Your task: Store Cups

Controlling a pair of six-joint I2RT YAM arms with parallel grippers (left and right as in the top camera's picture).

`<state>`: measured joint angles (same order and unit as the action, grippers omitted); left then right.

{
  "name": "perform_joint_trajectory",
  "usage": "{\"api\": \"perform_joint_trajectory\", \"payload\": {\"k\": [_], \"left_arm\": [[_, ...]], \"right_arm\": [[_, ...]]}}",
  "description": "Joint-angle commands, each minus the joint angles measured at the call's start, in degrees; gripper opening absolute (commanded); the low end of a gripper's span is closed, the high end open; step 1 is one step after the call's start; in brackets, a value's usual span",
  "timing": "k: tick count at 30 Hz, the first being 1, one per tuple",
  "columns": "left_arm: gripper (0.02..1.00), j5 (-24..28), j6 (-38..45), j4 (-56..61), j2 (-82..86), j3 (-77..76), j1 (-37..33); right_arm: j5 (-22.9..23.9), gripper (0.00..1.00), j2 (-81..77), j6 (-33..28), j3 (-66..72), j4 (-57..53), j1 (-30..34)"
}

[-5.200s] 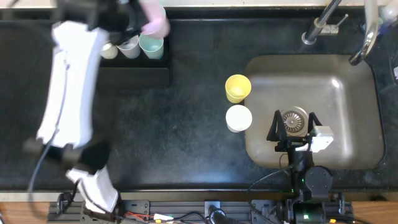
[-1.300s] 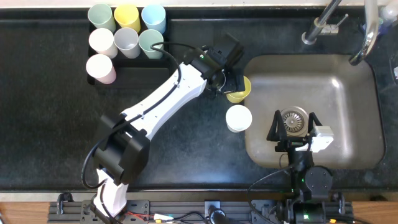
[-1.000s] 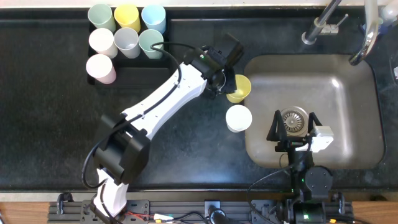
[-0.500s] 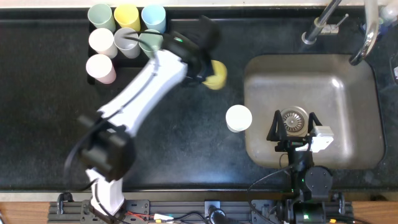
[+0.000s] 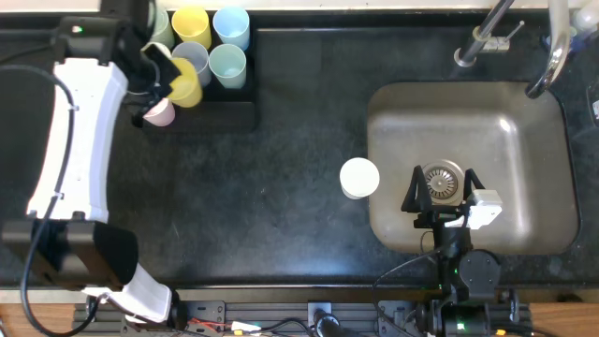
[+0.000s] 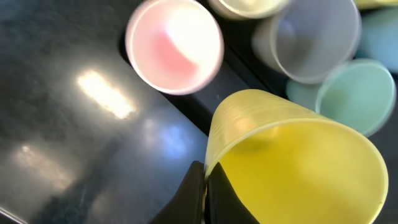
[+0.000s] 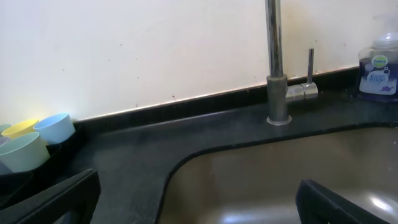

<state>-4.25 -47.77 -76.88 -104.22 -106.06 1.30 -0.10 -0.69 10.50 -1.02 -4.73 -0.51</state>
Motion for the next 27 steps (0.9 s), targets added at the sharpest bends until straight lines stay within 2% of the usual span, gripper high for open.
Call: {"api": "perform_joint_trajectory", "payload": {"k": [1, 13, 27], "left_arm": [[0.036, -1.18, 1.44, 4.39, -0.13, 4.42, -0.44], [0.036, 0.96, 0.98, 12.44, -1.84, 13.11, -0.55], [0.036, 0.92, 0.98, 14.73, -6.95, 13.18, -0.55]], "right_arm": [[-0.07, 0.998, 0.42, 0.22, 0.74, 0.26, -0.22], [-0.07, 0.998, 0.42, 0.22, 0.74, 0.26, -0.22], [-0.07, 0.996, 0.42, 0.22, 0.74, 0.26, -0.22]]}}
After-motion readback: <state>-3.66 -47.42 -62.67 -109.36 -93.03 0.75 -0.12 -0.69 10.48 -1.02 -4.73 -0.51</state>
